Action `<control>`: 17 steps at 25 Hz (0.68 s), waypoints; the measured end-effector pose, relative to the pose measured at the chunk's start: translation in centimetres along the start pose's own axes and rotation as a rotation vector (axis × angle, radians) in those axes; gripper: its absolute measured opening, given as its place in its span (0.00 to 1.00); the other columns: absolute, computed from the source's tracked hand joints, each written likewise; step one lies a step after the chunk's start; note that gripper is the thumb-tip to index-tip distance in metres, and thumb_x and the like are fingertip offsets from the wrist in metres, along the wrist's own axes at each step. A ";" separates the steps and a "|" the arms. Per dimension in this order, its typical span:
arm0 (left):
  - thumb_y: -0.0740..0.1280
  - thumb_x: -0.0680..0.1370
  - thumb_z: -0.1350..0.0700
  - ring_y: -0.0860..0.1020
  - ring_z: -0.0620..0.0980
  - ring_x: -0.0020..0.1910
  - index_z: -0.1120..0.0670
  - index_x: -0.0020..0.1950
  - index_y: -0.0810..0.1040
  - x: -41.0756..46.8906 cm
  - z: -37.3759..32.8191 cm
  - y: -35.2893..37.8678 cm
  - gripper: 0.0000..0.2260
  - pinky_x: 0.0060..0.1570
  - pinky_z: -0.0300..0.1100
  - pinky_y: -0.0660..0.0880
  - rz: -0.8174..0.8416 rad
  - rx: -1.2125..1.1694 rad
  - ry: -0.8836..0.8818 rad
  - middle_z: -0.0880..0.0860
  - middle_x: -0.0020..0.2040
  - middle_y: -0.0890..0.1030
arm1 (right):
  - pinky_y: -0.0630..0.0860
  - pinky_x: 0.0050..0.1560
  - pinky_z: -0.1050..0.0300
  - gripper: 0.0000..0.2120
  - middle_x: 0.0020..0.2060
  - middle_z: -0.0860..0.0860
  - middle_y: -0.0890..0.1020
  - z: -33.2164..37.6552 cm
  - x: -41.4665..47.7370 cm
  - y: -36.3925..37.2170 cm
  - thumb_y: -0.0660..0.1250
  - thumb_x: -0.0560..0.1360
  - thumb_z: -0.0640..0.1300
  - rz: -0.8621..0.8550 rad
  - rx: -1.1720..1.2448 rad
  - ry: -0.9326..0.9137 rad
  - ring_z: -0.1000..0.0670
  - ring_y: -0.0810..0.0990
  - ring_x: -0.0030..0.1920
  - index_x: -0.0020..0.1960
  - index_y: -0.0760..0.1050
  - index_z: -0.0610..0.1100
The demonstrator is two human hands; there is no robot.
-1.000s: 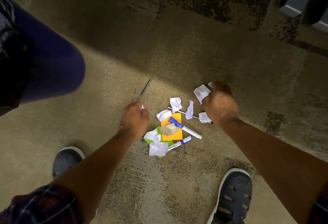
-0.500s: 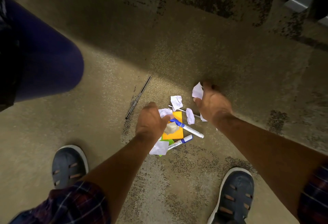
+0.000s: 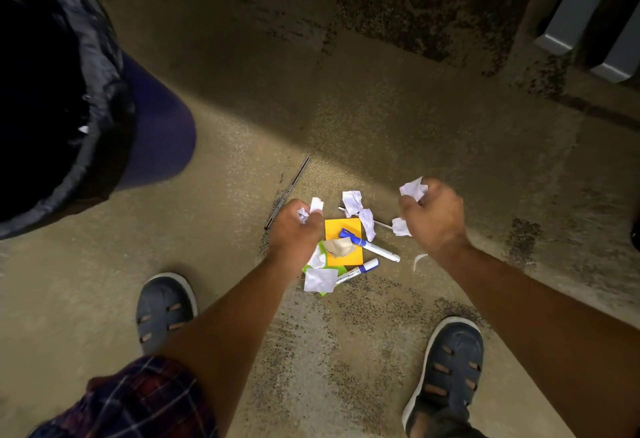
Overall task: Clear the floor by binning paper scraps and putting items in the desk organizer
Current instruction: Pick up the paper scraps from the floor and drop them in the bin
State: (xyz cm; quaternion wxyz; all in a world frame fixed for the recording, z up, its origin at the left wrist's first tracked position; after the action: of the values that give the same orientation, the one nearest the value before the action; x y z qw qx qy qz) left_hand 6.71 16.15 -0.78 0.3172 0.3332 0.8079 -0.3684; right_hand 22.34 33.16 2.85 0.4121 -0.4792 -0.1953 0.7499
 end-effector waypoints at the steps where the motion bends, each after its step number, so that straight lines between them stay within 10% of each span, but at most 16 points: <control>1: 0.69 0.79 0.56 0.79 0.56 0.35 0.52 0.41 0.74 -0.8 -0.6 -1.1 0.08 0.33 0.46 0.76 0.021 -0.151 -0.069 0.58 0.40 0.82 | 0.81 0.36 0.55 0.05 0.40 0.44 0.88 1.4 -1.0 -0.2 0.68 0.75 0.39 0.021 0.156 0.065 0.46 0.87 0.36 0.50 0.81 0.41; 9: 0.59 0.79 0.71 0.78 0.51 0.26 0.52 0.59 0.79 -8.6 -8.1 -11.6 0.18 0.28 0.43 0.78 0.105 -0.558 -0.022 0.57 0.35 0.82 | 0.64 0.24 0.63 0.10 0.32 0.40 0.84 15.2 -9.3 -1.1 0.59 0.75 0.33 0.195 0.668 0.145 0.47 0.71 0.22 0.50 0.78 0.41; 17: 0.63 0.70 0.61 0.74 0.51 0.26 0.56 0.39 0.79 -10.8 -11.3 -29.0 0.05 0.25 0.41 0.71 -0.163 -0.723 0.030 0.56 0.32 0.79 | 0.58 0.25 0.63 0.10 0.27 0.45 0.80 31.4 -17.0 4.6 0.60 0.78 0.36 0.375 0.794 0.101 0.51 0.65 0.21 0.44 0.80 0.41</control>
State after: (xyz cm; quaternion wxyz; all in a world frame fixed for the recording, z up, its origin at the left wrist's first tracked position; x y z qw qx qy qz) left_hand -12.49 7.30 24.55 0.3722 0.1393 0.9143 -0.0786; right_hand -3.82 19.95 23.76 0.4302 -0.3468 0.2186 0.8043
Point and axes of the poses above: each hand's wrist, its own x-axis towards the middle knuckle, its own y-axis out of the palm, z = x × y, the point moved 1 cm from there along x, towards the middle knuckle
